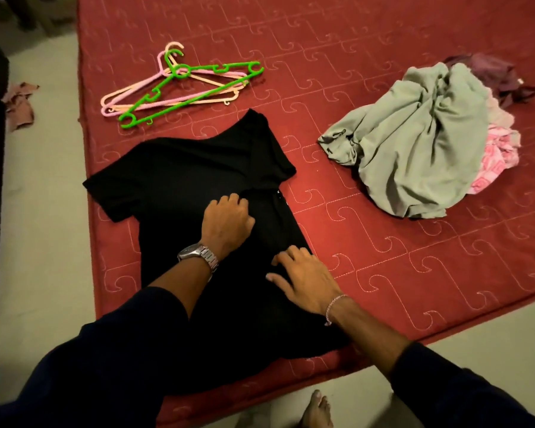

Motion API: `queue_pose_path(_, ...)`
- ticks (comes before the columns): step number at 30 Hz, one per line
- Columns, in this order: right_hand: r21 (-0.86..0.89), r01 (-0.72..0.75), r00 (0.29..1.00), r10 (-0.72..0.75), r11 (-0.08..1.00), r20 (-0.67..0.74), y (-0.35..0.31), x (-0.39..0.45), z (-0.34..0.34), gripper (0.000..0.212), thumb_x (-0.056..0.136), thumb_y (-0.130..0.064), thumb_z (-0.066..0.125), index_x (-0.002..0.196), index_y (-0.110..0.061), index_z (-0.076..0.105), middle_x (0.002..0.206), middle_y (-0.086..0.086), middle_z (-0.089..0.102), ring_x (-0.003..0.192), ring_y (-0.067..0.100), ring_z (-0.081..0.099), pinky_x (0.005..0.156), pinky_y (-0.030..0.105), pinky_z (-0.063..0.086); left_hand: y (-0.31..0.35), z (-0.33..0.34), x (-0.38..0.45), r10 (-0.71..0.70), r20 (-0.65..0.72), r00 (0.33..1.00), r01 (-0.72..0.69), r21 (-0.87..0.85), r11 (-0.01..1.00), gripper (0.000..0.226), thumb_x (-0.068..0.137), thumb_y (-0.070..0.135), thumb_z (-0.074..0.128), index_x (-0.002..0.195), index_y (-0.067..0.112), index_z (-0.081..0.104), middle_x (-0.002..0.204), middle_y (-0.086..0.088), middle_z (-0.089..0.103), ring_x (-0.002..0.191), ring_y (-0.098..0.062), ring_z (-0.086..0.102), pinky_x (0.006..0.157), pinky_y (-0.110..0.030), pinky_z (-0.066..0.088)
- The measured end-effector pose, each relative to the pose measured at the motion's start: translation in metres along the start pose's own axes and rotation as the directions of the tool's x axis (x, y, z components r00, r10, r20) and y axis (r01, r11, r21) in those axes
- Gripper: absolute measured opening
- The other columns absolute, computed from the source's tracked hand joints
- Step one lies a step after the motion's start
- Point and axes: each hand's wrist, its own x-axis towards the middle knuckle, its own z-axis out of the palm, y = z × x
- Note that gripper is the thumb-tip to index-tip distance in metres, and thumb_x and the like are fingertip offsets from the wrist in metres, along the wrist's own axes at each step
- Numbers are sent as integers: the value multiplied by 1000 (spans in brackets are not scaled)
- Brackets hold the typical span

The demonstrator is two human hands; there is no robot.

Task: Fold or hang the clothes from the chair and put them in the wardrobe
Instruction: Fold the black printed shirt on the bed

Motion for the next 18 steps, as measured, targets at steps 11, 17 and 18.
queue_pose_path(11, 585, -389, 852, 519, 712, -65, 28, 142, -59, 69, 87, -31, 74, 144, -10, 41, 137, 9, 54, 123, 28, 56, 106, 44, 46, -27, -15, 39, -106, -74, 992, 56, -495, 867, 22, 89, 24, 60, 103, 7, 58, 97, -10, 62, 89, -28, 60, 69, -41, 48)
queue_pose_path(17, 608, -531, 767, 640, 590, 48, 50, 206, -77, 42, 86, -34, 77, 111, -6, 59, 97, 6, 65, 93, 23, 60, 80, 29, 43, -47, -5, 87, -137, -24, 990, 86, -672, 736, 28, 91, 7, 57, 118, 2, 60, 111, -13, 61, 102, -28, 57, 90, -40, 49)
queue_pose_path(18, 601, -533, 766, 641, 595, 45, 52, 213, -80, 27, 87, -32, 76, 97, -10, 64, 86, 2, 64, 86, 21, 60, 76, 26, 40, -48, -4, 95, -155, -24, 988, 96, -690, 717, 27, 92, 6, 56, 119, 2, 60, 111, -13, 61, 101, -26, 58, 90, -38, 49)
